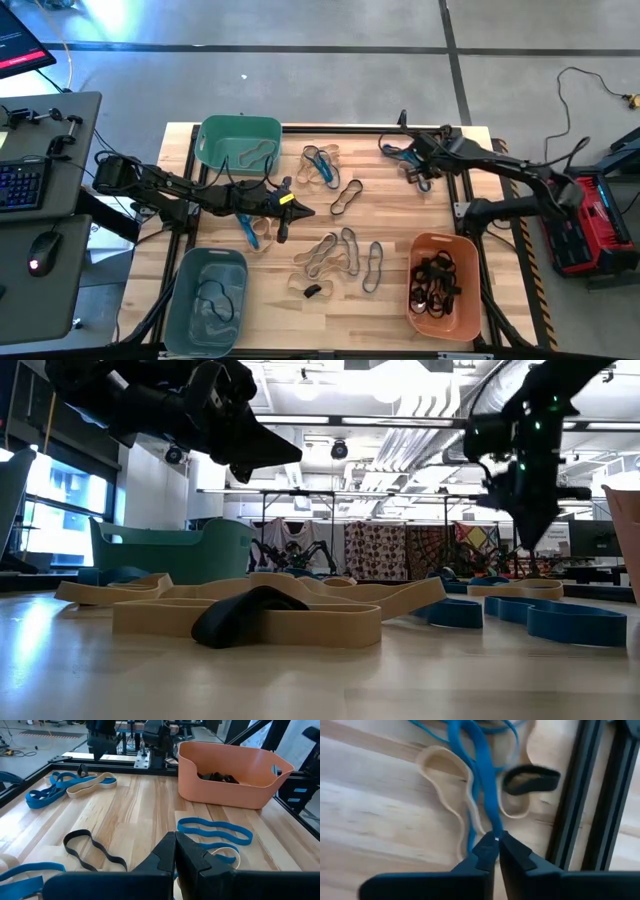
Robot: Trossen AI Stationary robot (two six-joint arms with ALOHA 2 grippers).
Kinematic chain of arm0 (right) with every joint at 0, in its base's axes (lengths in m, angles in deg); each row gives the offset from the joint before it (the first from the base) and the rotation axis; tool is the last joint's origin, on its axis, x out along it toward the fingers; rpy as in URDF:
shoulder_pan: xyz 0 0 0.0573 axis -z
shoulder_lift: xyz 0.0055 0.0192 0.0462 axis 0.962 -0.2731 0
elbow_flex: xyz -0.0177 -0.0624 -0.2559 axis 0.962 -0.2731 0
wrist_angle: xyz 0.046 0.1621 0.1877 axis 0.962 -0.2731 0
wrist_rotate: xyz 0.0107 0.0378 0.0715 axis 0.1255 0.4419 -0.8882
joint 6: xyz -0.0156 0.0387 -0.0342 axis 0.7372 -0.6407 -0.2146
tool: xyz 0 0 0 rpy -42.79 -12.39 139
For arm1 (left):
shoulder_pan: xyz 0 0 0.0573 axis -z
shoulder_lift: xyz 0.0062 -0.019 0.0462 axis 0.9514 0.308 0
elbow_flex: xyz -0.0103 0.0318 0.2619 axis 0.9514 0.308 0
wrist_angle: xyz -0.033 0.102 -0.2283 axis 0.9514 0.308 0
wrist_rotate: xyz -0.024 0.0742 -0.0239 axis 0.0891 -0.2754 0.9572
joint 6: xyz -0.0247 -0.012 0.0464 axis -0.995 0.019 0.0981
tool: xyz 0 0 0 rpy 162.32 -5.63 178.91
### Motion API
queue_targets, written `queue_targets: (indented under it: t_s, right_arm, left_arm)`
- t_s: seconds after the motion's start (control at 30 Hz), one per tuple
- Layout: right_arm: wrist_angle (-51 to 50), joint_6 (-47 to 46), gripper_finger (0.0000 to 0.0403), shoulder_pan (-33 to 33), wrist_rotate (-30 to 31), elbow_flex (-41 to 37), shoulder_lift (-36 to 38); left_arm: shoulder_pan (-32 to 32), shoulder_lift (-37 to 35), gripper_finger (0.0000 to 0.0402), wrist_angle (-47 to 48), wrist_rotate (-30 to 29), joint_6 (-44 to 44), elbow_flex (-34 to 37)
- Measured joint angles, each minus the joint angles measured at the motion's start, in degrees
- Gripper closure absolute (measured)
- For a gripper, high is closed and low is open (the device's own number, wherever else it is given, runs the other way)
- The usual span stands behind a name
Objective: Sort rubber bands into baskets
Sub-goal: Put the black rubber band into the orange bin
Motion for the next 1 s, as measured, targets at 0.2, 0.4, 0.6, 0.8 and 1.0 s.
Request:
queue_targets:
  t_s: [0.2, 0.4, 0.6, 0.8, 1.0]
  right_arm:
    - [3.3, -3.7, 0.0314, 5.5, 4.2, -3.4, -0.1]
    - [8.7, -8.6, 0.0243, 10.4, 7.0, -3.5, -0.1]
    - [17.1, -8.6, 0.0228, 15.1, 5.5, -6.0, -0.2]
    - [21.3, -9.5, 0.0227, 17.2, 4.3, -9.9, -0.5]
    - [31.0, -13.4, 0.0227, 18.4, 2.3, -16.0, -0.5]
  left_arm:
    - [-0.3, 0.0, 0.0401, 0.0, 0.0, 0.1, 0.0]
    - [-0.3, 0.0, 0.0401, 0.0, 0.0, 0.1, 0.0]
    - [-0.4, 0.0, 0.0401, 0.0, 0.0, 0.1, 0.0]
    - [-0.4, 0.0, 0.0401, 0.1, 0.0, 0.5, 0.0]
    - [-0.7, 0.0, 0.0401, 0.1, 0.0, 1.0, 0.0]
